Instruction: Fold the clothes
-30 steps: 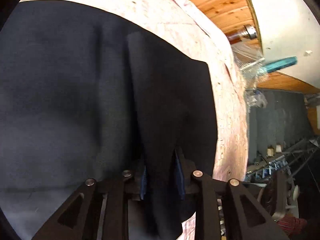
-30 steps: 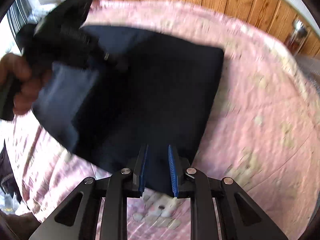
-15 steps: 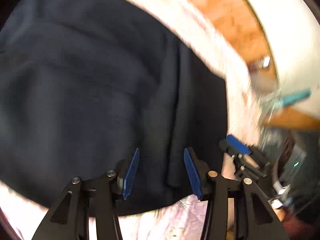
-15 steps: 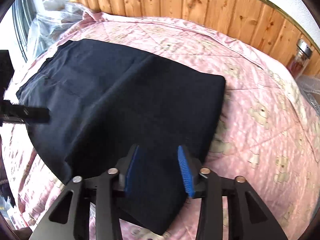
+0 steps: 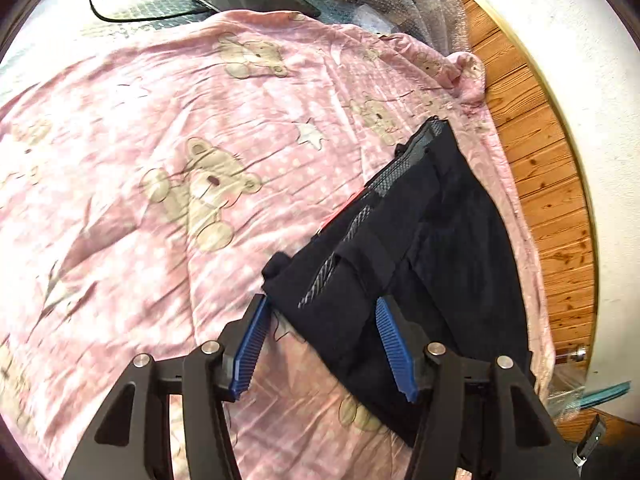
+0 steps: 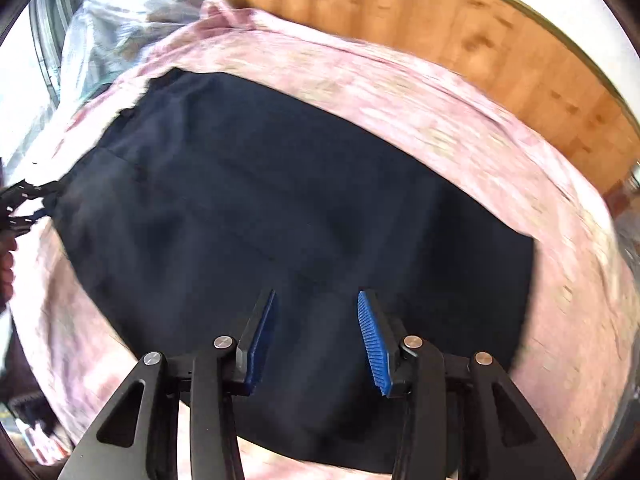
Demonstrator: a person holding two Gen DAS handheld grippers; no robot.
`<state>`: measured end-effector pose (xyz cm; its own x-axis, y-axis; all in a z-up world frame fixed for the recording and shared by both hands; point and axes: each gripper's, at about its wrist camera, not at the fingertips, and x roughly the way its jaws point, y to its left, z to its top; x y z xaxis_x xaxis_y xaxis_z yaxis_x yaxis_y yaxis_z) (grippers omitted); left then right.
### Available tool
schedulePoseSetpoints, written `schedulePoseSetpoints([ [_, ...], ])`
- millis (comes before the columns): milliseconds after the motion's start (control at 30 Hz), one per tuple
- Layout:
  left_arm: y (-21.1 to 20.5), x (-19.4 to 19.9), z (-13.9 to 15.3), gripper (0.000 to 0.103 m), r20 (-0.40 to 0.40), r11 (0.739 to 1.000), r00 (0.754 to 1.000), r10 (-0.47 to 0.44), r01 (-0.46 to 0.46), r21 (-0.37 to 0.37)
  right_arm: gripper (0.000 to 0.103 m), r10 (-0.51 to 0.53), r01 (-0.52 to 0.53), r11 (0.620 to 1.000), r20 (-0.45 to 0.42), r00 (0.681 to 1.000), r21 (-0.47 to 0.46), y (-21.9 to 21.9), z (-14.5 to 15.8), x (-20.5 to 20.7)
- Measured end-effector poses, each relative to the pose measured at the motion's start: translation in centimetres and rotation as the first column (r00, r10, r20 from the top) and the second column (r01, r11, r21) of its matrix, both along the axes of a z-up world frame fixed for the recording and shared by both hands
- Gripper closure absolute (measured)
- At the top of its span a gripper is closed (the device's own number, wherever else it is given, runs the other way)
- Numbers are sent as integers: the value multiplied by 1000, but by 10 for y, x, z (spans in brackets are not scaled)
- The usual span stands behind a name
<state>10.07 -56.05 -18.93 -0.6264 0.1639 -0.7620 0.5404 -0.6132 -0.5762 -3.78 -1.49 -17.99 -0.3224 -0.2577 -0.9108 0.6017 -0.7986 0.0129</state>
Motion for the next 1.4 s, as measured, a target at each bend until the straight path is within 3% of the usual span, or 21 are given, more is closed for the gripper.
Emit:
schedulePoseSetpoints([
  [67,7,-2,-2,34,-47,999,998,-34,35,3,61,17,-15,1000,57,998,-25,-54,-16,-10],
  [133,12,-3,-3,29,-95,999,995,-14,18,50,61,22,-15,998,123,992,-65,-109,-28,-22],
  [200,21,-10,-5,31,-138,995,990,-19,32,97,61,64,-49,994,163,985,-93,-169,-36,-28],
  [233,22,-13,-7,54,-156,992,987,-37,55,116,59,97,-81,992,170,981,-95,-200,-39,-30],
  [300,27,-20,-4,76,-188,988,979,-78,101,115,55,170,-157,984,177,969,-84,-260,-45,-35],
  [367,35,-30,7,82,-210,988,970,-122,139,67,51,246,-241,969,177,953,-45,-320,-57,-32],
  [433,45,-38,17,84,-224,984,960,-170,177,11,47,310,-314,949,177,934,-3,-391,-61,-19],
  [500,62,-48,25,84,-220,972,947,-235,227,-60,46,348,-366,928,198,917,65,-435,-72,-28],
  [600,94,-55,33,84,-216,948,924,-314,292,-127,46,365,-425,874,258,894,236,-494,-113,-53],
  [667,110,-55,38,84,-219,931,909,-355,324,-166,47,348,-432,830,278,895,352,-510,-148,-64],
  [700,114,-55,40,84,-224,928,904,-364,332,-169,59,336,-420,821,267,903,387,-510,-160,-71],
  [767,117,-54,42,84,-228,927,902,-366,334,-167,92,290,-359,861,233,928,359,-496,-162,-87],
  [900,122,-50,57,84,-277,919,878,-391,354,-175,98,199,-225,966,187,962,128,-425,-126,-115],
  [1000,141,-54,79,84,-310,878,823,-477,430,-211,98,94,-86,995,192,977,-50,-346,-101,-129],
  [1100,182,-59,96,84,-308,811,751,-584,536,-234,98,-37,85,978,240,970,-189,-251,-53,-130],
  [1167,212,-63,99,84,-283,757,702,-654,608,-240,97,-131,204,949,290,948,-239,-186,-11,-111],
  [1267,264,-69,90,84,-210,665,630,-747,708,-238,97,-212,307,920,352,912,-241,-108,-15,-107],
  [1400,327,-76,59,83,-70,554,556,-828,792,-256,97,-269,381,895,399,876,-232,-47,-61,-102],
])
